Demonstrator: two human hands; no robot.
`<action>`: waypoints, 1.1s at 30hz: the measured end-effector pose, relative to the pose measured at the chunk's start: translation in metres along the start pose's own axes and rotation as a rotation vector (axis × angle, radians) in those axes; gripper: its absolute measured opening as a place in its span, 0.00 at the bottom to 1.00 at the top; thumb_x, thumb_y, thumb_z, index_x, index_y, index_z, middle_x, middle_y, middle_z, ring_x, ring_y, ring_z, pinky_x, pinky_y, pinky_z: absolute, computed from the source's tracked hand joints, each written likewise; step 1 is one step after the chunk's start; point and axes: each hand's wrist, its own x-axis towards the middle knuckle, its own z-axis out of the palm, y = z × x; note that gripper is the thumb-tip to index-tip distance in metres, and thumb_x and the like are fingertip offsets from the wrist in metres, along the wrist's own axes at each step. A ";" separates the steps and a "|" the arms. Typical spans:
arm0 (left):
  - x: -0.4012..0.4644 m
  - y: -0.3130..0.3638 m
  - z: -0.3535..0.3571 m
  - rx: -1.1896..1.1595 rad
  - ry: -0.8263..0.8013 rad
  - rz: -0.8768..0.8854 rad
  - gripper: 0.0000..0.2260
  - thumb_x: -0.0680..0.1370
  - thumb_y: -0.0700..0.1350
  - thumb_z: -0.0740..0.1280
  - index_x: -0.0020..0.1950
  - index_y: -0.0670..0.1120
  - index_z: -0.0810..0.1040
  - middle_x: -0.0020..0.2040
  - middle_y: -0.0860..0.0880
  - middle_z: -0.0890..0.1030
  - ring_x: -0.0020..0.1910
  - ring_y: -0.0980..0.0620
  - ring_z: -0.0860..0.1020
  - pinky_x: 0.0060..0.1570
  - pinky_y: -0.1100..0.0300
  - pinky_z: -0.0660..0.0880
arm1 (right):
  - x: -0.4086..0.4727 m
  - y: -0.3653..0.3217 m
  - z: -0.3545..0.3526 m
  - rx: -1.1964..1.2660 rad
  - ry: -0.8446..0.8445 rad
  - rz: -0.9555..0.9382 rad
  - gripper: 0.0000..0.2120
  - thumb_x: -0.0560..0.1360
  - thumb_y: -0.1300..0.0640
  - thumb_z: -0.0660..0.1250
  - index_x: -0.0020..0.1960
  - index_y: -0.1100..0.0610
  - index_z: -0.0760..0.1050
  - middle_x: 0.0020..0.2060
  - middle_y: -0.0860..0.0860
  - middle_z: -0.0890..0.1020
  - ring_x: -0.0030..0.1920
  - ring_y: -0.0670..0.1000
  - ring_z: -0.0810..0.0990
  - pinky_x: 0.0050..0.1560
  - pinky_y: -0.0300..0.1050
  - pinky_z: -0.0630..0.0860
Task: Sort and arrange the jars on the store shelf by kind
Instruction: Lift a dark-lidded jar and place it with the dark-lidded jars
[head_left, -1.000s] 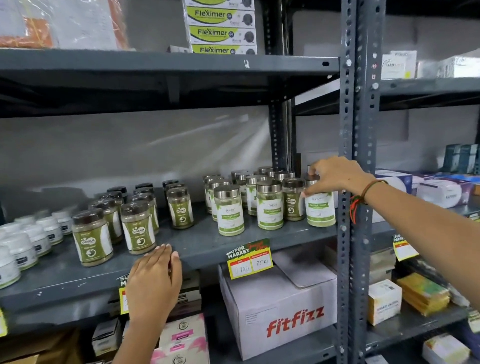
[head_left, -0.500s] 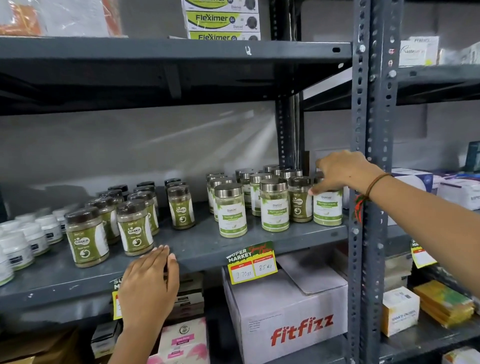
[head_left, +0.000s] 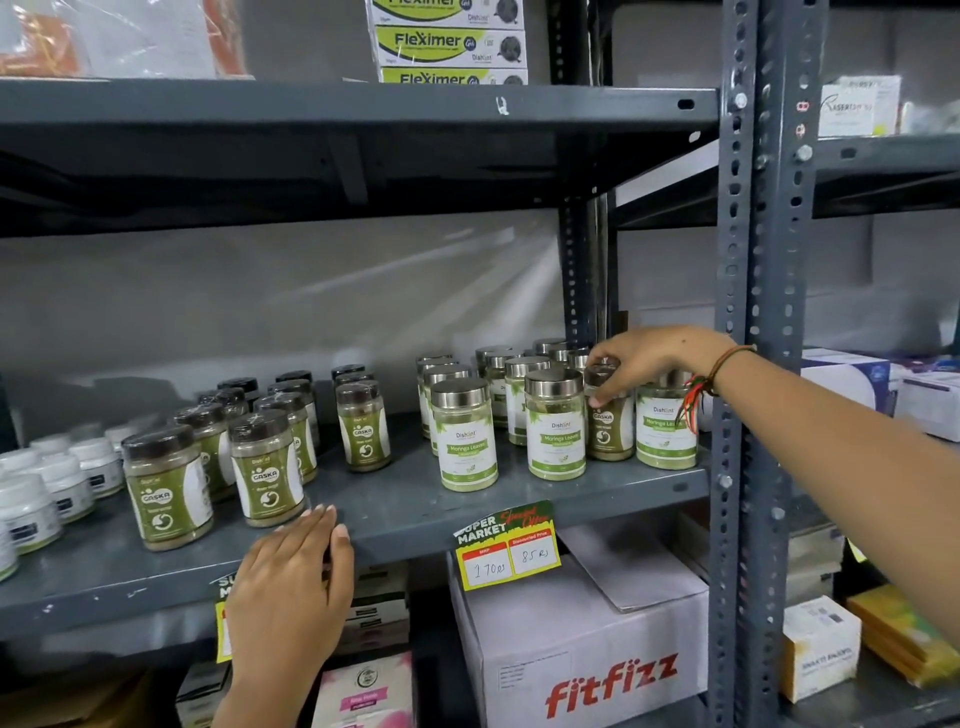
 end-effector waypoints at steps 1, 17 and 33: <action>0.000 0.000 0.000 -0.002 -0.004 0.001 0.22 0.78 0.52 0.55 0.56 0.41 0.83 0.54 0.43 0.84 0.55 0.45 0.82 0.59 0.48 0.75 | 0.003 0.002 0.001 0.020 0.012 -0.004 0.31 0.69 0.41 0.74 0.67 0.50 0.70 0.50 0.44 0.77 0.53 0.50 0.77 0.55 0.50 0.78; -0.001 0.002 -0.006 0.011 -0.053 -0.011 0.21 0.79 0.52 0.55 0.57 0.41 0.82 0.55 0.43 0.84 0.57 0.44 0.80 0.61 0.48 0.72 | -0.035 -0.027 -0.054 0.068 0.470 -0.115 0.27 0.66 0.47 0.77 0.62 0.53 0.74 0.55 0.52 0.81 0.55 0.54 0.78 0.57 0.48 0.73; 0.001 -0.003 -0.003 0.022 -0.002 0.018 0.18 0.79 0.50 0.58 0.56 0.42 0.82 0.54 0.45 0.84 0.55 0.46 0.81 0.58 0.51 0.74 | -0.020 -0.187 -0.042 0.279 0.531 -0.548 0.28 0.67 0.46 0.77 0.64 0.53 0.76 0.59 0.48 0.80 0.58 0.48 0.77 0.57 0.40 0.71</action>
